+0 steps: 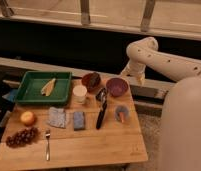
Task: Wipe table surface with eraser
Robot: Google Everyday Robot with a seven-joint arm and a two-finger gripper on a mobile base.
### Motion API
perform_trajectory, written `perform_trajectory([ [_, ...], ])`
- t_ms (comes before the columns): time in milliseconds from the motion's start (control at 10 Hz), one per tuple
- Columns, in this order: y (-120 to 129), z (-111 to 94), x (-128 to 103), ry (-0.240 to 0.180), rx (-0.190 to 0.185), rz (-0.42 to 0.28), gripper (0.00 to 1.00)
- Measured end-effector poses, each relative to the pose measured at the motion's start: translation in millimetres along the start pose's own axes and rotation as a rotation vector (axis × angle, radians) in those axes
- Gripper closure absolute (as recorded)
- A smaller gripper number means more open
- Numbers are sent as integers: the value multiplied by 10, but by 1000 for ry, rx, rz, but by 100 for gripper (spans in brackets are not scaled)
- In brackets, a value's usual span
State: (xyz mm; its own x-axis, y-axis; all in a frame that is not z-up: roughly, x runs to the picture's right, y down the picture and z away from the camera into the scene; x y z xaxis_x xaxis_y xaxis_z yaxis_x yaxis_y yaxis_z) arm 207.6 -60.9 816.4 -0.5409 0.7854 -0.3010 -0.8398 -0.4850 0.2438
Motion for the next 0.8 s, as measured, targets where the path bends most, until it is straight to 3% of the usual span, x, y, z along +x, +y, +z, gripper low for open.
perform_trajectory([
  [300,261,12,-2,-47,-33,-49,20],
  [800,1075,48,176,-56,-132,-136,20],
])
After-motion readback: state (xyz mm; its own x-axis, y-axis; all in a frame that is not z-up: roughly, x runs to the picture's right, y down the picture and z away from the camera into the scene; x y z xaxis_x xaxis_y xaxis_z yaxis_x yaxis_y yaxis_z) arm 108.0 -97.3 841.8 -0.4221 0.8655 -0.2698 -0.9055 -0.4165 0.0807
